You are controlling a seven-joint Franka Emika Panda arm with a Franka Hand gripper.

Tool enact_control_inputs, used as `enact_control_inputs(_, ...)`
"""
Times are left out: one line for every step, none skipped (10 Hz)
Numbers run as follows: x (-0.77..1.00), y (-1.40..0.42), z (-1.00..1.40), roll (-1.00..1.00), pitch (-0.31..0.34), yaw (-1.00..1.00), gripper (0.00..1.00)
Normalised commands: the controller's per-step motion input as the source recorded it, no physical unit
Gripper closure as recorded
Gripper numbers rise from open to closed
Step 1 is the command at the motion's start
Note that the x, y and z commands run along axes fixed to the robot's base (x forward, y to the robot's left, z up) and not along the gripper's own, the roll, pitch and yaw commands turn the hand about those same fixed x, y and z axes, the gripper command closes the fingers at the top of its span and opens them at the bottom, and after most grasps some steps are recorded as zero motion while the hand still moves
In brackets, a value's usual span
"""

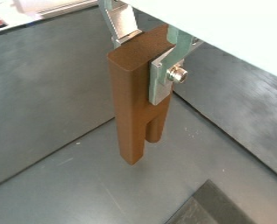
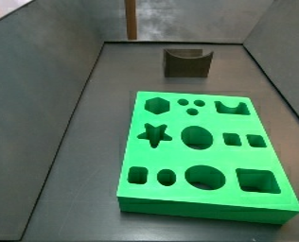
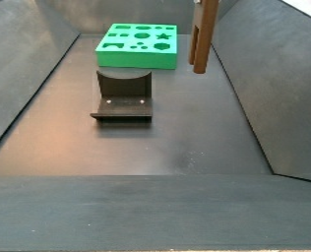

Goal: Pick up the square-circle object. Move up. Place the square-circle object on the fixture. Regrasp the square-circle object. Rotate the square-circle object. Move to above the board. Insert the square-circle object.
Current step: Rotate the square-circle object.

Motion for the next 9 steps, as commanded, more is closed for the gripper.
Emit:
enact_control_inputs(0.01, 0.01, 0.01, -0.14, 0.051, -0.33, 1.00)
enact_control_inputs(0.01, 0.01, 0.01, -0.14, 0.051, -0.25, 1.00)
enact_control_inputs(0.00, 0.00, -1.00, -0.34, 0.050, -0.14, 1.00)
enact_control_inputs(0.01, 0.00, -1.00, -0.34, 0.032, -0.10, 1.00)
enact_control_inputs(0.03, 0.01, -1.00, -0.30, 0.005, -0.08, 1.00)
enact_control_inputs(0.02, 0.02, -1.00, -0.25, -0.013, -0.07, 1.00)
enact_control_inputs(0.02, 0.02, -1.00, -0.20, -0.034, -0.05, 1.00)
enact_control_inputs(0.02, 0.03, -1.00, -0.18, -0.045, -0.05, 1.00)
enact_control_inputs(0.02, 0.03, -0.95, -0.18, -0.050, -0.04, 1.00)
